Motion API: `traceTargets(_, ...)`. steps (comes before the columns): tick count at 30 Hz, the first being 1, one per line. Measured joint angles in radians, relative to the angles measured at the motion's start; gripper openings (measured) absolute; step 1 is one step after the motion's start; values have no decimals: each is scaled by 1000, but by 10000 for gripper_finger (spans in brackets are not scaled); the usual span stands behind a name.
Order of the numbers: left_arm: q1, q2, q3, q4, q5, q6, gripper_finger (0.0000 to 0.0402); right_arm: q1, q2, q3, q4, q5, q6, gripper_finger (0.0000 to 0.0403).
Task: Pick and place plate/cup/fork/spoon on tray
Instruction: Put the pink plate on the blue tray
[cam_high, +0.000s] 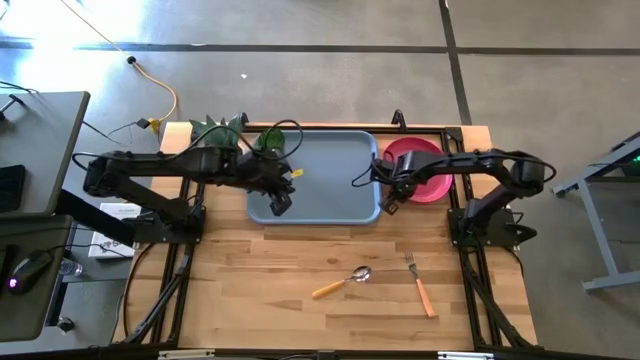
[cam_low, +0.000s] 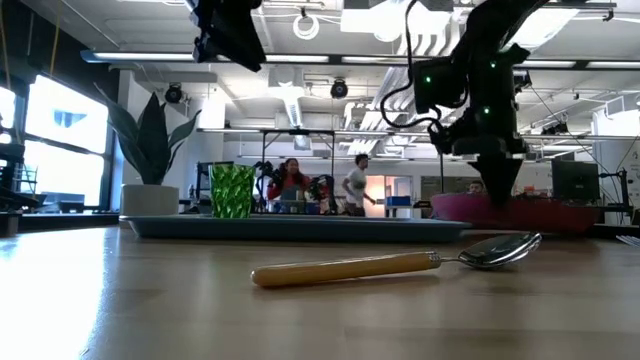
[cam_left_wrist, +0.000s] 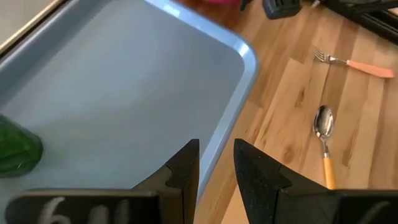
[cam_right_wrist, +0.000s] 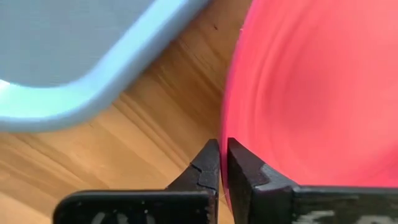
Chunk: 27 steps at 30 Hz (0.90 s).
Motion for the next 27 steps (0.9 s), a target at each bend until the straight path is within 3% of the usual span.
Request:
traceTargets(20,0,-51,0,4,-50,1,90,1,-36,172,-16,39,11,0)
traceTargets(27,0,-65,0,-9,-69,-27,90,2,-36,254,-8,45,-93,0)
